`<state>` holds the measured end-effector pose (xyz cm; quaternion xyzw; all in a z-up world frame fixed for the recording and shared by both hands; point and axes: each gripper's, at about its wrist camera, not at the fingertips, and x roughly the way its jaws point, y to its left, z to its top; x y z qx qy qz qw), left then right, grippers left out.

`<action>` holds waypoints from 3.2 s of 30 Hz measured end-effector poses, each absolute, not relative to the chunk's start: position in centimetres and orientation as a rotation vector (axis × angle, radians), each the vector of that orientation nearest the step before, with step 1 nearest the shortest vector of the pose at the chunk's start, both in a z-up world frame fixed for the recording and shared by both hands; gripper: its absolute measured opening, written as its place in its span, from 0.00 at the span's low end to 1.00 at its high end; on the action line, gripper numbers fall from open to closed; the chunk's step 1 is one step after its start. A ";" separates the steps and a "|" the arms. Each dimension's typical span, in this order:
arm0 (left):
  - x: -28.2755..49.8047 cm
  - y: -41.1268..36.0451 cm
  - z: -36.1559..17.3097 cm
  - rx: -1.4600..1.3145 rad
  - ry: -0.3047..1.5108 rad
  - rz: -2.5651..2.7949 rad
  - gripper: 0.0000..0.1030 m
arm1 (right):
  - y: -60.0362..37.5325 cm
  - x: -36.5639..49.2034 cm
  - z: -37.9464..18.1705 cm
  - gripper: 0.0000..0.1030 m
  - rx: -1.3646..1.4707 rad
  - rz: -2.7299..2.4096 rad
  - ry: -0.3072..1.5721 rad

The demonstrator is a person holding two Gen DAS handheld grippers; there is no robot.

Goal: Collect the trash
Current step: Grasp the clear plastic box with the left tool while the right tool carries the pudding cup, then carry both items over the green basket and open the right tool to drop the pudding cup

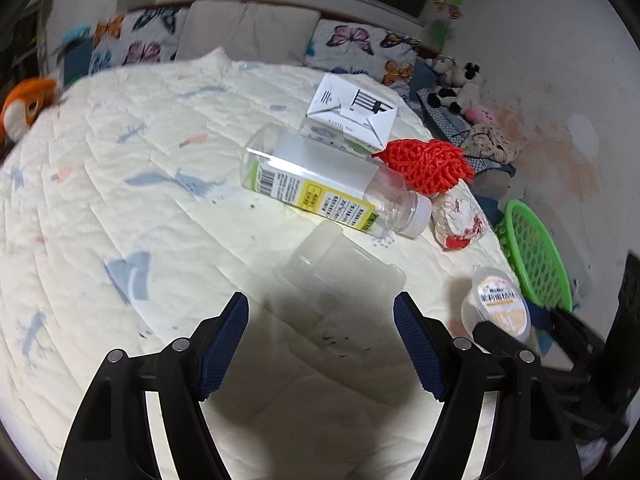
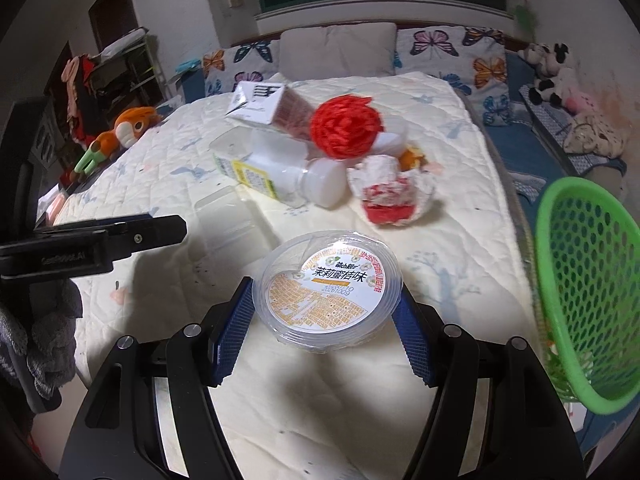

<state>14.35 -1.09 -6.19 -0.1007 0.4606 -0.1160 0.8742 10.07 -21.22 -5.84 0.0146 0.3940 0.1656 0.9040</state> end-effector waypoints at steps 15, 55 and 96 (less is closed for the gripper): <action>18.4 -2.4 -7.1 -0.359 1.060 -0.059 0.70 | -24.4 9.5 -5.4 0.66 0.079 0.302 0.789; 16.9 -8.7 -2.0 -0.286 0.987 -0.287 0.46 | -38.0 8.9 -5.7 0.66 0.236 0.006 0.787; 17.6 -29.1 -1.4 0.045 0.882 -0.673 0.46 | -46.0 6.0 -7.4 0.71 0.319 -0.118 0.812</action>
